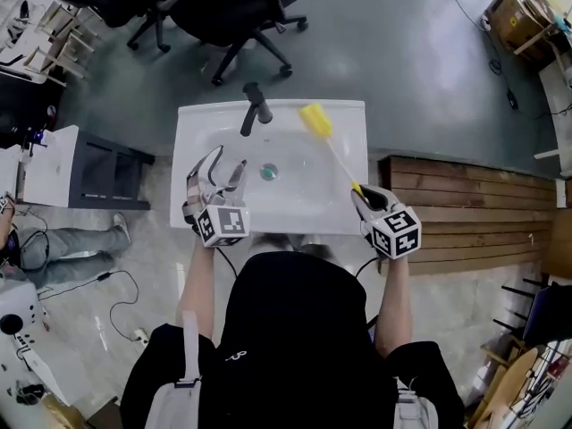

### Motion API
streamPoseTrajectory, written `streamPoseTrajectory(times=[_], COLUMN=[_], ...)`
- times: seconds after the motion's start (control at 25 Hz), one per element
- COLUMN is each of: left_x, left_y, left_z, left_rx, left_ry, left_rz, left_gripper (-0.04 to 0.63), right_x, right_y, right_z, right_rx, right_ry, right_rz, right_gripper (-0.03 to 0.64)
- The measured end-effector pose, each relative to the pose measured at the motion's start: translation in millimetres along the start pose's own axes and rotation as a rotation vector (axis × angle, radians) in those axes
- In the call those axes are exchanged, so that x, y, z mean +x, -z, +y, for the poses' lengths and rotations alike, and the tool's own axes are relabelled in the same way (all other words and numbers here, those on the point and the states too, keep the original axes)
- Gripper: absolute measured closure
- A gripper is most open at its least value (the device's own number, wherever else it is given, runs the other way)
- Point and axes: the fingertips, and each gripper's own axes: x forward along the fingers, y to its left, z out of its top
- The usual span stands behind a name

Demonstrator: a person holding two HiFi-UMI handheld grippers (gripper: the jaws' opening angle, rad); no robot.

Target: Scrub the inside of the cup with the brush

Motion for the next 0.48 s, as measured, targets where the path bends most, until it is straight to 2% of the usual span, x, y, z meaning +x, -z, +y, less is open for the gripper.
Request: streamPoseTrajectory(times=[0.48], left_x=[2.9], left_y=[17.8], left_z=[5.0], left_rx=[0.149], left_ry=[-0.001], left_rz=[0.083], left_gripper=[0.330], right_x=[-15.2], right_y=[-26.6], right_z=[67.9], right_rx=[-0.184], right_ry=[-0.326], right_rz=[0.012], right_gripper=[0.565])
